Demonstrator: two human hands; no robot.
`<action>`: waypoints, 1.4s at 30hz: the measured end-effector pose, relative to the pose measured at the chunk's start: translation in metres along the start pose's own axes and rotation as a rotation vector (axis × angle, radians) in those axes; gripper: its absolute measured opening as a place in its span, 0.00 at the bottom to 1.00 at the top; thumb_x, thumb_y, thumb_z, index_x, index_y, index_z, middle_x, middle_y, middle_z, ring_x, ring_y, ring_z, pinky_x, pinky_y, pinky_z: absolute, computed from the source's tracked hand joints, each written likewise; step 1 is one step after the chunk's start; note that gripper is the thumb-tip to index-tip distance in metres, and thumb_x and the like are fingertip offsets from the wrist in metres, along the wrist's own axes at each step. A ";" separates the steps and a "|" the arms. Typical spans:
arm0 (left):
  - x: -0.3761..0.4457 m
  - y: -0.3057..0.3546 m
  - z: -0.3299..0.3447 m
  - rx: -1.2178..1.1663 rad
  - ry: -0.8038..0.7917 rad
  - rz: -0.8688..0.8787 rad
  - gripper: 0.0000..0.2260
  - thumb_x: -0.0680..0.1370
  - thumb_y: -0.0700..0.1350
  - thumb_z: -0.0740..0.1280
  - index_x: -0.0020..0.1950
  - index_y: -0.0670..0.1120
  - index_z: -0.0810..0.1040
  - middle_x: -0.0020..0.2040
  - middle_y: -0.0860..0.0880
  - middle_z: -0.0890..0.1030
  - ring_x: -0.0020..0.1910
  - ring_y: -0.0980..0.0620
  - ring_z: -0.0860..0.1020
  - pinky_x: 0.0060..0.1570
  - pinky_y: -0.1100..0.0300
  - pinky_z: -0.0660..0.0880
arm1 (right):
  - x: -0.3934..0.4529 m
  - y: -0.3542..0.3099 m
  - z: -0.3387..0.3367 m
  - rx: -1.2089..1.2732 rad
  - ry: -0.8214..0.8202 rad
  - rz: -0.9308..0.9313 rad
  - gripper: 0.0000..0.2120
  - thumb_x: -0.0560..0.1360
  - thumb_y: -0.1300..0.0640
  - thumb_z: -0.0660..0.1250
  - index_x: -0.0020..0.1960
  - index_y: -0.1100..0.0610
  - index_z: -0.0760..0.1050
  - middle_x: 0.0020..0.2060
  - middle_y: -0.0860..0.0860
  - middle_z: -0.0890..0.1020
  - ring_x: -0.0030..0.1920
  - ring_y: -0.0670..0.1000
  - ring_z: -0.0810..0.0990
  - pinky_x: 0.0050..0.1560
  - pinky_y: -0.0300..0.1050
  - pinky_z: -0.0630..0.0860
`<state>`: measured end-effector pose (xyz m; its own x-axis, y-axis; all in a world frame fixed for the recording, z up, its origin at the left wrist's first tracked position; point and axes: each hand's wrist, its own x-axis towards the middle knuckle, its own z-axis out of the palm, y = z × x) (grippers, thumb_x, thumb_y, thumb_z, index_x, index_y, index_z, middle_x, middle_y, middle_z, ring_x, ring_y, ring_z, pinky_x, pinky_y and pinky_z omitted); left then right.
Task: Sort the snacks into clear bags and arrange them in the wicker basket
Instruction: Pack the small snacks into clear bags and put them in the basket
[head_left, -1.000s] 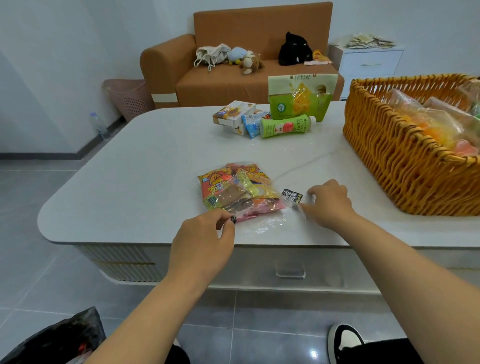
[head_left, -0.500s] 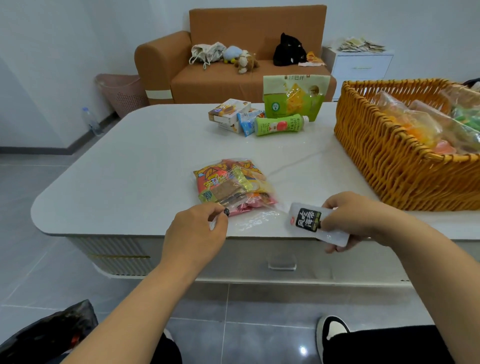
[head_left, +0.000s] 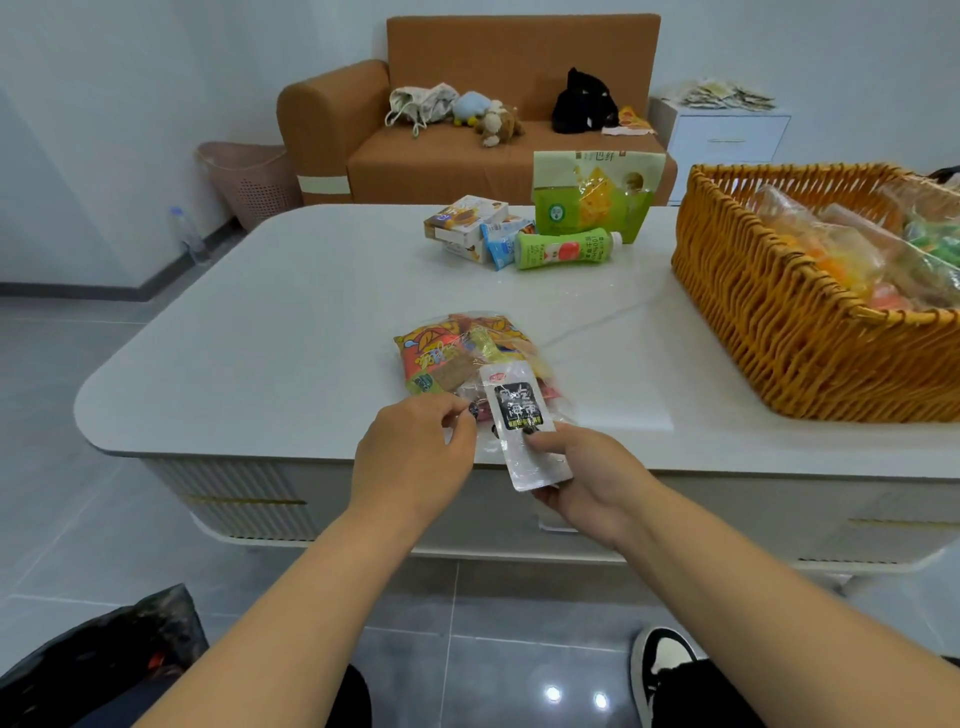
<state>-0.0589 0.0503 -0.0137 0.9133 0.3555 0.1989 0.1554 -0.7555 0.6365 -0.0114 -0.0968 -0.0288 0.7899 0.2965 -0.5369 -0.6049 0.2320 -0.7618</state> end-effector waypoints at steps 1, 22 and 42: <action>0.000 0.000 0.000 0.003 0.006 0.000 0.08 0.79 0.47 0.64 0.49 0.52 0.83 0.48 0.54 0.84 0.47 0.50 0.79 0.45 0.58 0.74 | 0.004 0.000 0.003 0.018 0.021 0.026 0.12 0.76 0.68 0.61 0.57 0.60 0.76 0.45 0.55 0.83 0.42 0.51 0.80 0.41 0.45 0.75; -0.003 -0.016 -0.007 0.040 0.040 0.091 0.07 0.78 0.47 0.65 0.49 0.50 0.84 0.47 0.53 0.84 0.46 0.50 0.80 0.46 0.54 0.77 | 0.031 0.004 0.019 0.106 0.159 -0.210 0.06 0.74 0.75 0.64 0.49 0.69 0.77 0.42 0.62 0.83 0.33 0.52 0.85 0.33 0.36 0.80; -0.006 -0.014 0.001 0.030 -0.021 0.101 0.08 0.79 0.48 0.65 0.50 0.51 0.84 0.48 0.54 0.85 0.47 0.53 0.80 0.48 0.54 0.78 | 0.051 -0.012 0.009 0.117 0.479 -0.205 0.08 0.75 0.69 0.65 0.39 0.63 0.78 0.24 0.53 0.80 0.21 0.46 0.78 0.20 0.34 0.72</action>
<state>-0.0664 0.0583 -0.0242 0.9326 0.2653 0.2446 0.0733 -0.8030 0.5914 0.0350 -0.0760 -0.0441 0.8341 -0.2155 -0.5078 -0.4193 0.3504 -0.8375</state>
